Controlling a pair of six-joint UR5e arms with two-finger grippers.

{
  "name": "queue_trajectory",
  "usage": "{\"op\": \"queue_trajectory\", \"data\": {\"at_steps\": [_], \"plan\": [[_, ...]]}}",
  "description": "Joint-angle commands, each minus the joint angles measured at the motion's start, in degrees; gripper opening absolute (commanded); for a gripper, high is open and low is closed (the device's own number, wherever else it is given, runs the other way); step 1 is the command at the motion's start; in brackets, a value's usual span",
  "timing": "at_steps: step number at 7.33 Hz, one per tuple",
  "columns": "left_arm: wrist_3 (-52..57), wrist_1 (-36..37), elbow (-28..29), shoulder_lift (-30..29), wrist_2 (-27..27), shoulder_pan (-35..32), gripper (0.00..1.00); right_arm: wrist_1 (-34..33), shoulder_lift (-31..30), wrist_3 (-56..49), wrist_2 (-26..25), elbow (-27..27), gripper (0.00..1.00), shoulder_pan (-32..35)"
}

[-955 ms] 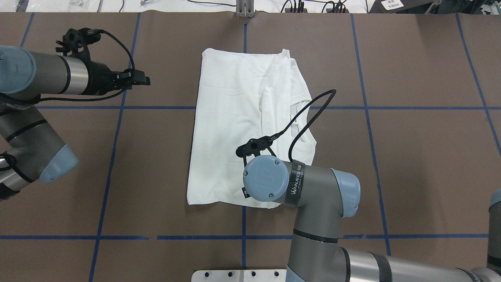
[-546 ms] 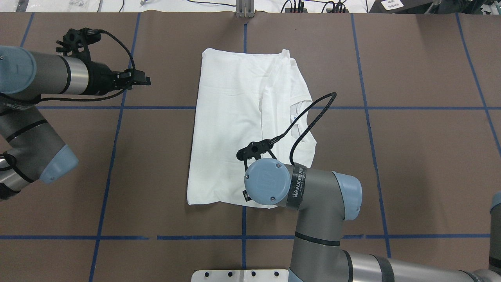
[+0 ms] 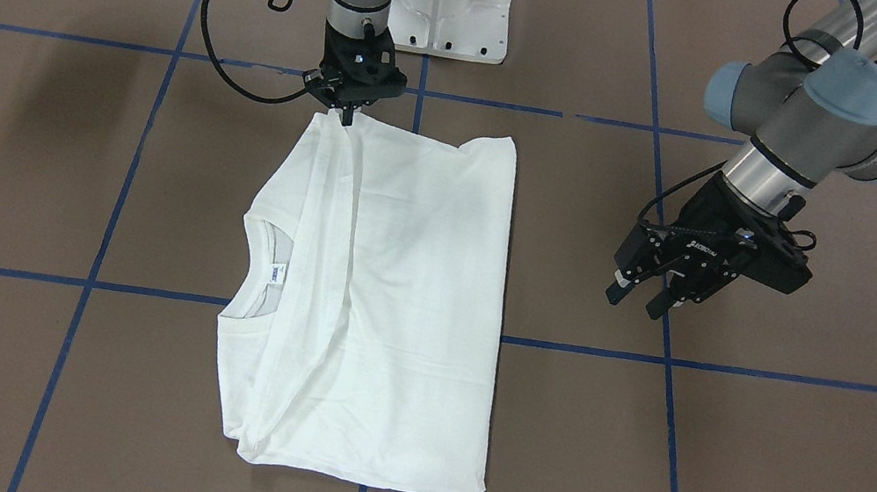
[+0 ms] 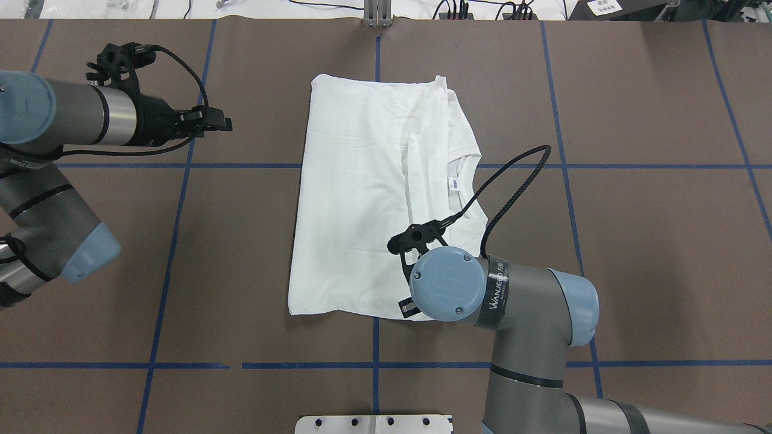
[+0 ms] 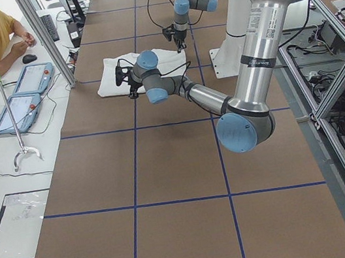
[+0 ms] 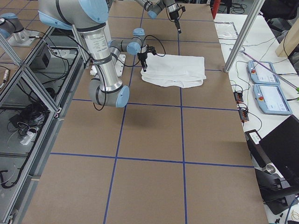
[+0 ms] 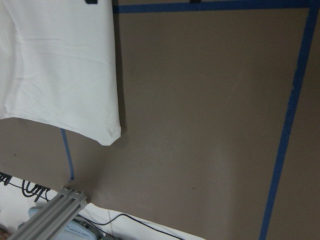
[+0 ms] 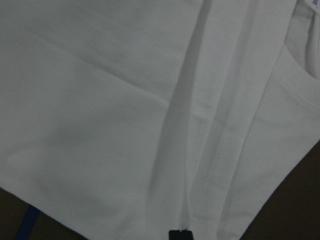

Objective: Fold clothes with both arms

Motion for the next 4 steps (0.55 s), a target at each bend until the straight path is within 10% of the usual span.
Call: {"op": "queue_trajectory", "data": {"at_steps": [1, 2, 3, 4], "plan": [[0.0, 0.0, 0.0, 0.0, 0.0, -0.1, 0.69, -0.1, -6.3, 0.7, 0.1, 6.1, 0.0, -0.2], [-0.1, 0.0, -0.1, -0.1, 0.0, -0.1, 0.69, -0.1, -6.7, 4.6, -0.2, 5.8, 0.0, -2.0], [-0.1, 0.0, -0.1, 0.0, 0.0, -0.1, 0.69, 0.1, -6.4, 6.8, -0.3, 5.0, 0.99, -2.5], [-0.1, 0.0, -0.1, 0.0, 0.1, -0.1, 0.69, 0.3, -6.5, 6.9, -0.2, 5.1, 1.0, -2.3]]}}
